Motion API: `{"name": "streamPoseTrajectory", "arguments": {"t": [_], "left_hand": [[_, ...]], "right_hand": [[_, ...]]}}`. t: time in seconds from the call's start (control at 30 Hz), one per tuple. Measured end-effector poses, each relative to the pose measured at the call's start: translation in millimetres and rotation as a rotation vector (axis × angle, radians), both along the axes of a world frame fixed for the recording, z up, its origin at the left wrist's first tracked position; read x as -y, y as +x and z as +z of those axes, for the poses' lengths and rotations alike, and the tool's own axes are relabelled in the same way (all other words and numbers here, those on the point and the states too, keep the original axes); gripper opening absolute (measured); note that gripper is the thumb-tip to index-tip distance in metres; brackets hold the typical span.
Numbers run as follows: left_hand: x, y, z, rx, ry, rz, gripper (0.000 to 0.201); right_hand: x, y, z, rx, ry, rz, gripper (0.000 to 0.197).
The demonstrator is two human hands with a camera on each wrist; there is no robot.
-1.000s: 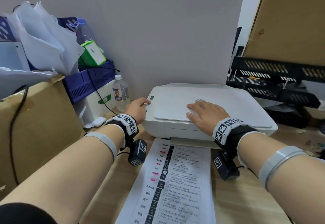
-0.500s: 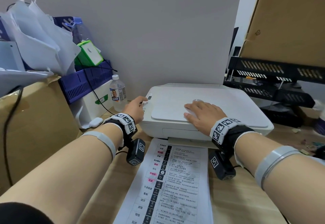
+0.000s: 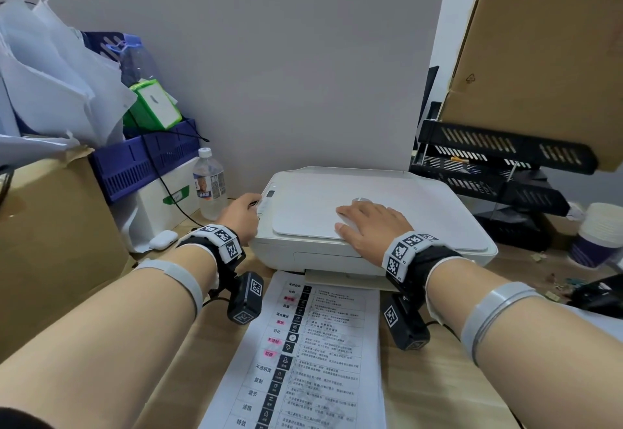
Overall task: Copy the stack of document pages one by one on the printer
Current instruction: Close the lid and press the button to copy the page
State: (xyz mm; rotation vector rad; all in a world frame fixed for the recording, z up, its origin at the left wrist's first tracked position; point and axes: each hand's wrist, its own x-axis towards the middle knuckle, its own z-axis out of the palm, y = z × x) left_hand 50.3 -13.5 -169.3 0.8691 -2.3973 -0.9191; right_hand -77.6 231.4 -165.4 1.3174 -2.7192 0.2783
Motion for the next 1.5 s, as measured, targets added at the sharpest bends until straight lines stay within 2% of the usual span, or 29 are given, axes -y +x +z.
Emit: {"name": "streamPoseTrajectory", "arguments": {"t": [0.5,1.5], "left_hand": [[0.7,0.1,-2.1,-0.051,0.081,0.002,0.041],[-3.4,4.3,2.1,-0.046,0.085,-0.006,0.04]], "right_hand": [[-1.1,2.3,1.8,0.006,-0.001,0.006,0.055],[-0.7,1.4,1.3,0.016,0.007,0.001,0.055]]}}
